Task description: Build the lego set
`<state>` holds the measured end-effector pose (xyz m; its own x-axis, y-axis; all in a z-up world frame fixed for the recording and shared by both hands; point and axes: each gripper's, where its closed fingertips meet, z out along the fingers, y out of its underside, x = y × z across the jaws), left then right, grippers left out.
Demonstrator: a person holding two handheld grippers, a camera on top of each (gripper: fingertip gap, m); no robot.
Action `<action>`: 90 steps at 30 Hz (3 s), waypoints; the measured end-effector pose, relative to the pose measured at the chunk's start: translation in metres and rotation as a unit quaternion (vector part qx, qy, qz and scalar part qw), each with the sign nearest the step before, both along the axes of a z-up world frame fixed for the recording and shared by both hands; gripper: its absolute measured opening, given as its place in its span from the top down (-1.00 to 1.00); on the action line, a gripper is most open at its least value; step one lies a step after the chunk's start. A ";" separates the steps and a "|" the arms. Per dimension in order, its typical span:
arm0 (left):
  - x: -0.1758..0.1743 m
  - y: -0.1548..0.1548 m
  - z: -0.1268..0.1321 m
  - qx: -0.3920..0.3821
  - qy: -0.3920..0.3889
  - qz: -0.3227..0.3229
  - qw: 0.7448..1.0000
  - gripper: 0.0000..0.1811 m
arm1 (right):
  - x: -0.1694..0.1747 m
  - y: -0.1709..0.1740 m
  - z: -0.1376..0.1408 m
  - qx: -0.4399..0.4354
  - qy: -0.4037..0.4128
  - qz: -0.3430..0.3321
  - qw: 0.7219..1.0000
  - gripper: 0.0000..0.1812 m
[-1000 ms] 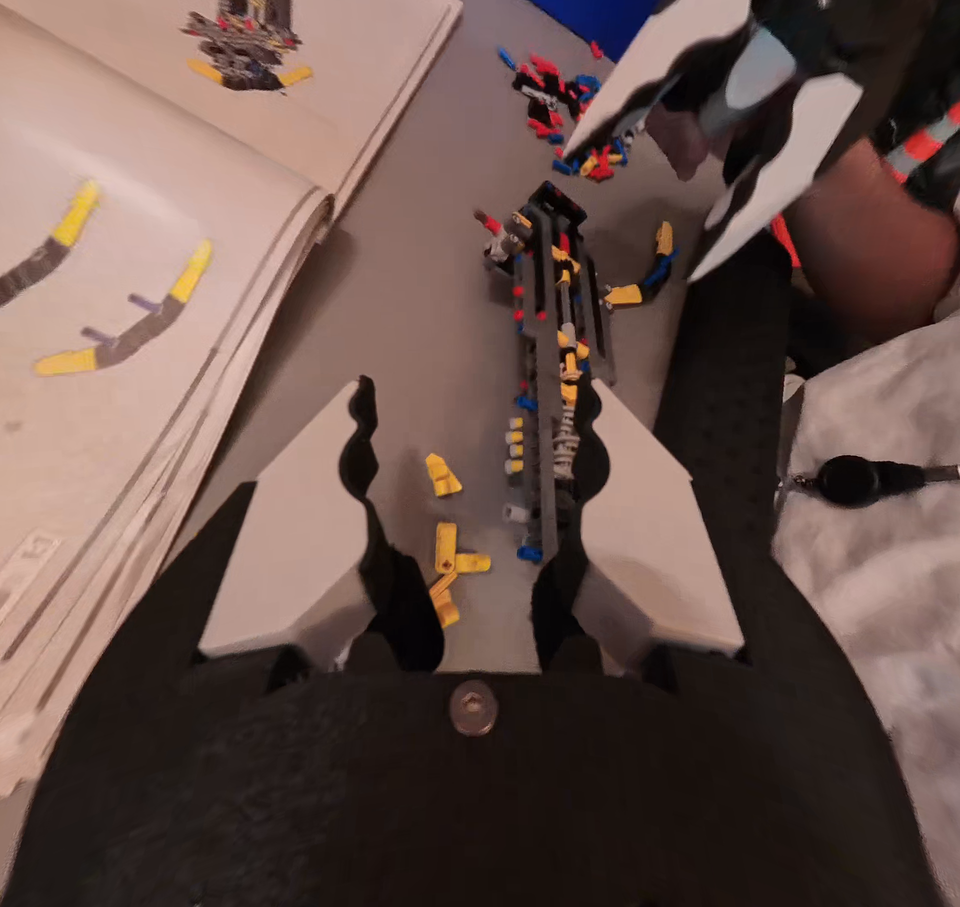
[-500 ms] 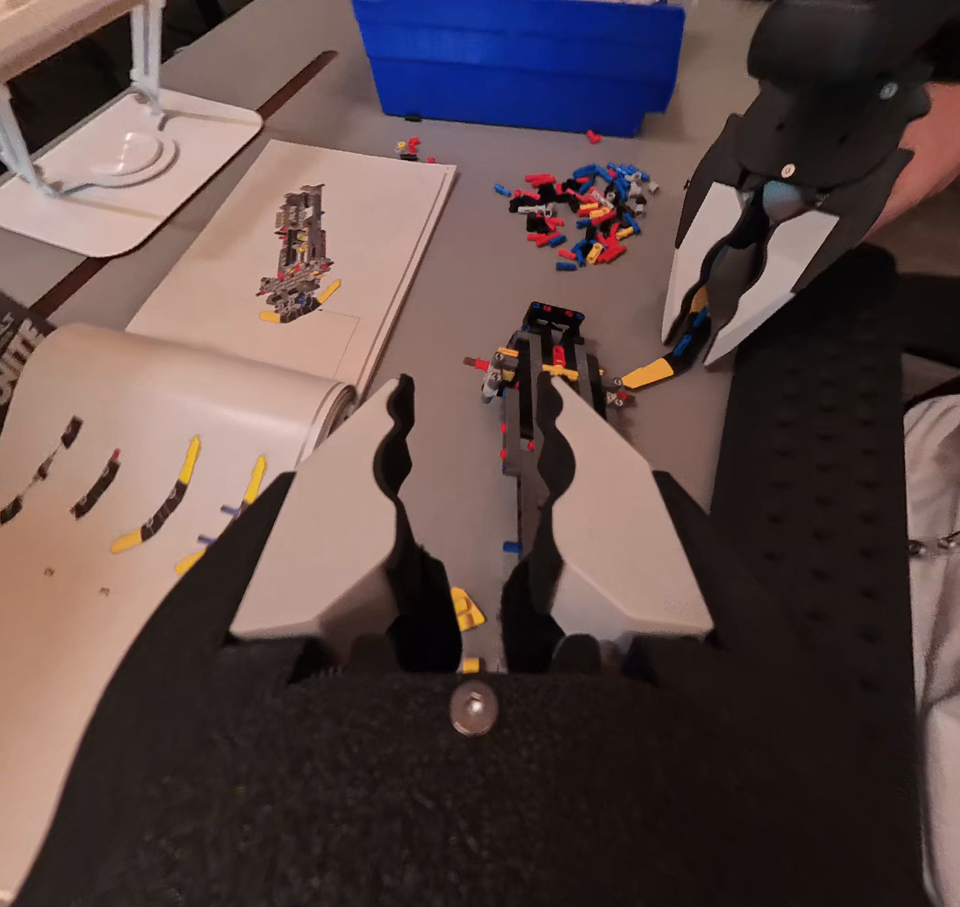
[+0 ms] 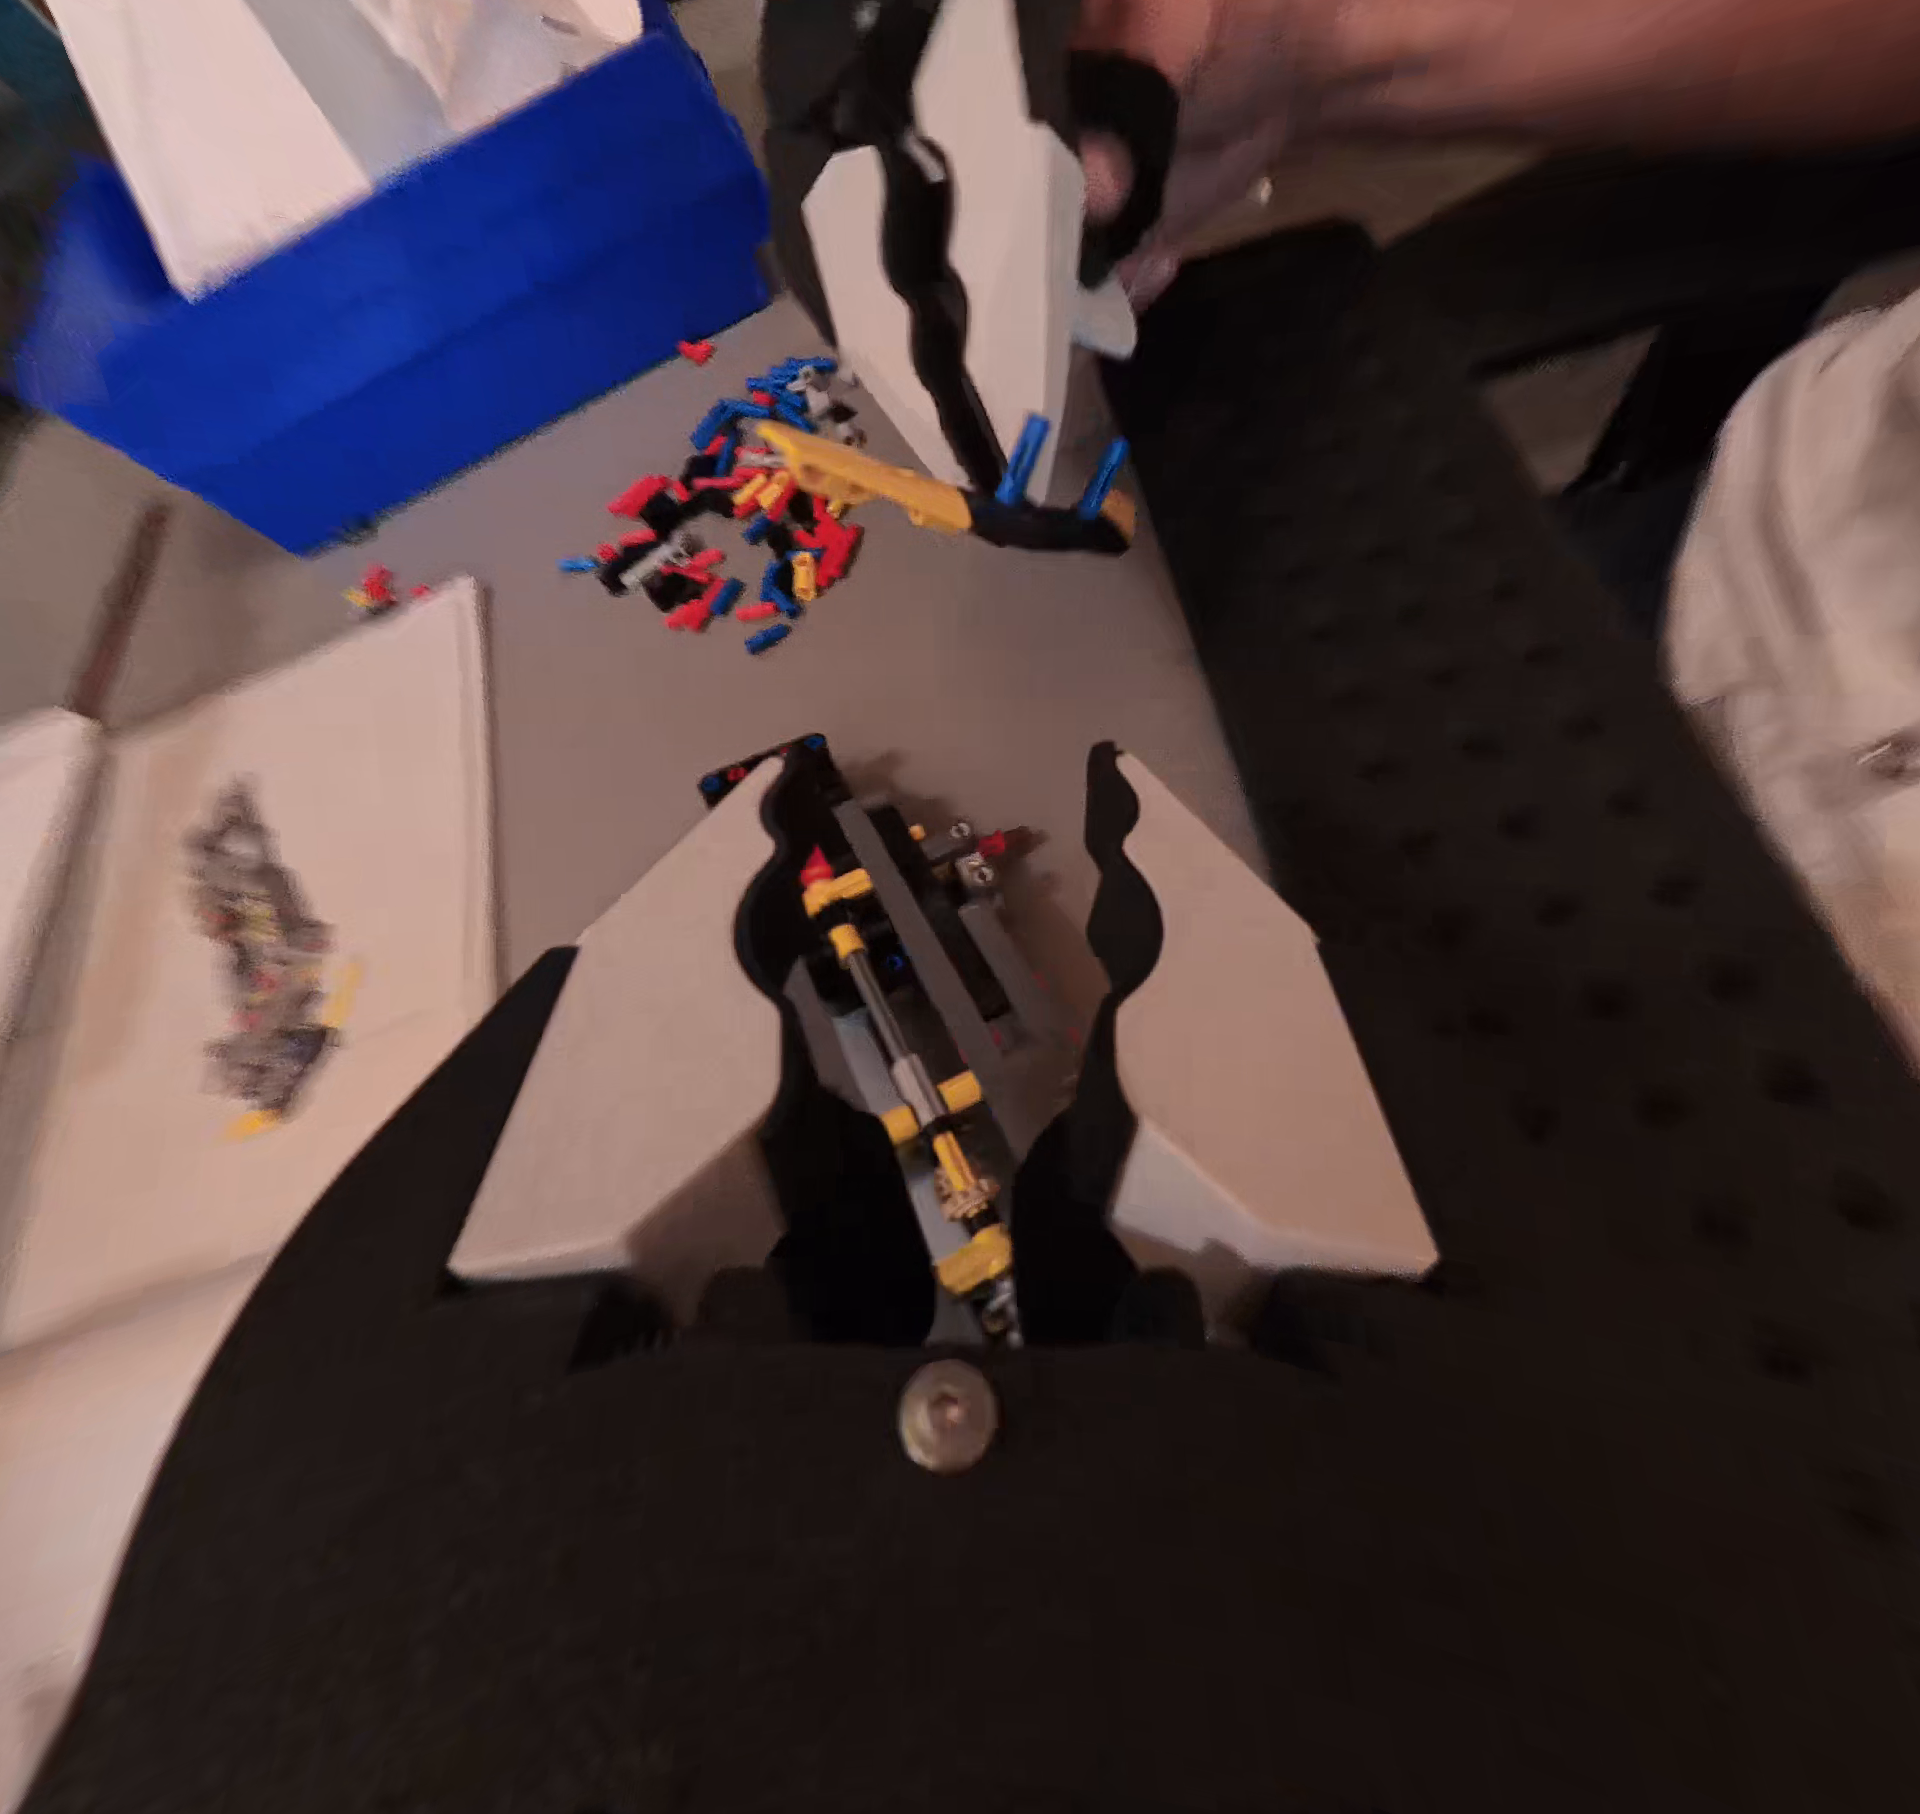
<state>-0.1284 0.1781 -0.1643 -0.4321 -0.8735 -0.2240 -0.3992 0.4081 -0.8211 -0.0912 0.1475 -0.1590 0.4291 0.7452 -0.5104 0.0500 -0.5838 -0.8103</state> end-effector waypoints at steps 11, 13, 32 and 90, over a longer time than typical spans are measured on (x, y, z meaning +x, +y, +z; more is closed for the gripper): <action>-0.010 -0.056 0.077 -0.240 -0.085 -0.094 0.962 0.46 | -0.041 -0.011 0.090 0.020 0.306 0.177 0.935 0.96; -0.006 -0.056 0.088 -0.329 -0.092 -0.091 0.936 0.45 | -0.042 -0.004 0.100 0.047 0.336 0.165 0.926 0.96; 0.017 0.012 0.069 -0.345 -0.171 0.120 0.915 0.84 | -0.013 0.047 0.078 0.141 0.232 -0.103 0.957 0.60; 0.048 0.065 -0.034 -0.401 0.327 -0.038 0.855 0.44 | 0.028 0.070 -0.032 -0.252 0.111 0.037 0.961 1.00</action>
<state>-0.0805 0.2435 -0.1979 -0.2981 -0.5965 0.7452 -0.8770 -0.1370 -0.4605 -0.0633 0.2177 -0.1913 0.2232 0.4032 -0.8875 -0.0347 -0.9066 -0.4206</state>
